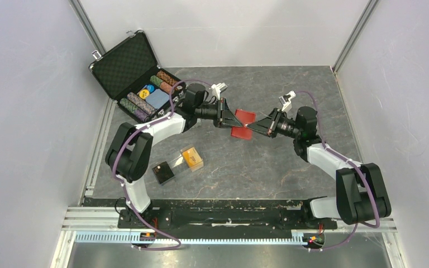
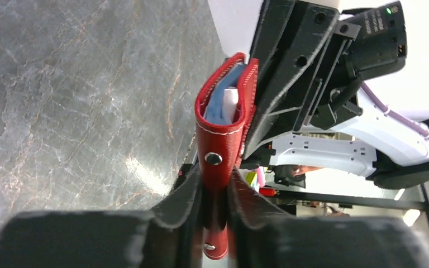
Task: Put the credit cards into the card holder
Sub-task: Open the card holder.
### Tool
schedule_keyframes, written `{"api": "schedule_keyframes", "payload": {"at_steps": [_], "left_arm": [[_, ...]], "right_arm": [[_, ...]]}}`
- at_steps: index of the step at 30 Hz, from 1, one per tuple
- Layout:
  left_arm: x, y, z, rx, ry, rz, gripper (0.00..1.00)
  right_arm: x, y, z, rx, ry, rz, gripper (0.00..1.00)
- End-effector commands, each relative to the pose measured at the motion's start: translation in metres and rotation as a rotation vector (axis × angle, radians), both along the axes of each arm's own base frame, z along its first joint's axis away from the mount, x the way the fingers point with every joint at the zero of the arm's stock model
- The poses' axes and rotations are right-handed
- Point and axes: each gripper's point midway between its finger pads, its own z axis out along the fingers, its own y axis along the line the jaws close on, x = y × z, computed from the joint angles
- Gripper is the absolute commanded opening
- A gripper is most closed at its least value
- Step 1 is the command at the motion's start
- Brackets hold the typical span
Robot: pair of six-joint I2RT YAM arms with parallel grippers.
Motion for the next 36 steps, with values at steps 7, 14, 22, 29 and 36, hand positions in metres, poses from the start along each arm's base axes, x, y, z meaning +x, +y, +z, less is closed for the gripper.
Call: {"api": "schedule_keyframes", "payload": {"at_steps": [7,14,22,29,36], "left_arm": [[0.003,0.007,0.0,0.091,-0.047,0.047,0.02],[0.009,0.043,-0.034,0.448,-0.043,0.174,0.02],[-0.005,0.038,-0.034,0.539,-0.075,0.144,0.02],[-0.016,0.036,-0.028,0.54,-0.102,0.121,0.02],[-0.029,0.027,-0.011,0.4,-0.145,0.081,0.02]], "right_arm": [[0.02,-0.006,0.0,-0.169,-0.075,-0.039,0.59],[0.024,0.0,-0.014,-0.421,-0.085,-0.014,0.82],[0.027,0.025,-0.047,-0.684,-0.036,0.034,0.79],[0.032,0.017,-0.052,-0.722,-0.017,-0.014,0.77],[0.016,0.019,-0.045,-0.434,-0.02,0.016,0.8]]}}
